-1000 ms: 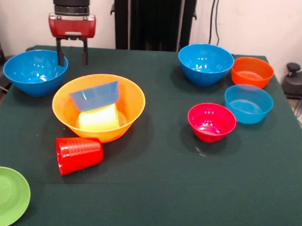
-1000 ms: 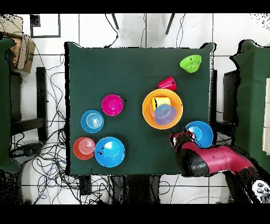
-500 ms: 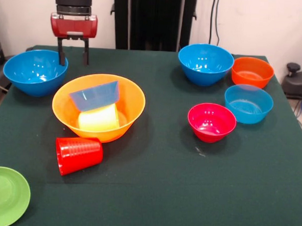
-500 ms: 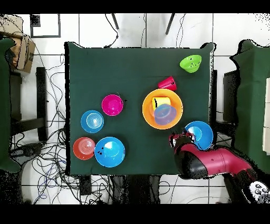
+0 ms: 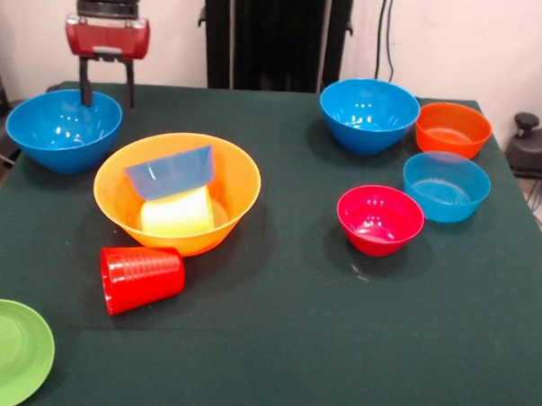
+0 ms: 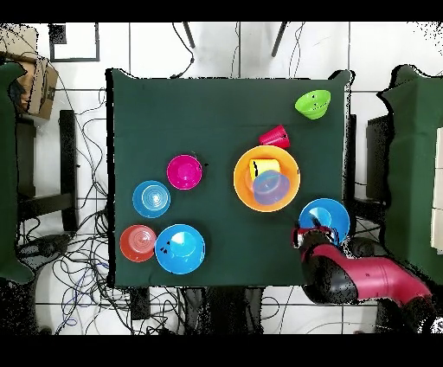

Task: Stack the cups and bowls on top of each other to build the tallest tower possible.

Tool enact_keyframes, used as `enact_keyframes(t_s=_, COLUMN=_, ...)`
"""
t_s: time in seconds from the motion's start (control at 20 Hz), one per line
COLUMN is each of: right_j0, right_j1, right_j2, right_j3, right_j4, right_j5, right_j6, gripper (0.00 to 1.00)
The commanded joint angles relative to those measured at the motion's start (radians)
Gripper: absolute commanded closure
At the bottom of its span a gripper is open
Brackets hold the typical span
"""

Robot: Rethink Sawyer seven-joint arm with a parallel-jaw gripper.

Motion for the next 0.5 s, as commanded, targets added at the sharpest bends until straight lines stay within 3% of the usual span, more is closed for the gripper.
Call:
enact_keyframes(t_s=0.05, right_j0=-0.051, right_j1=-0.146, right_j2=0.089, right_j3=0.188, right_j4=0.072, right_j5=0.090, right_j6=-0.039, gripper=0.00)
enact_keyframes(t_s=0.5, right_j0=0.069, right_j1=-0.242, right_j2=-0.084, right_j3=0.319, right_j4=-0.015, right_j5=-0.077, right_j6=0.100, gripper=0.00)
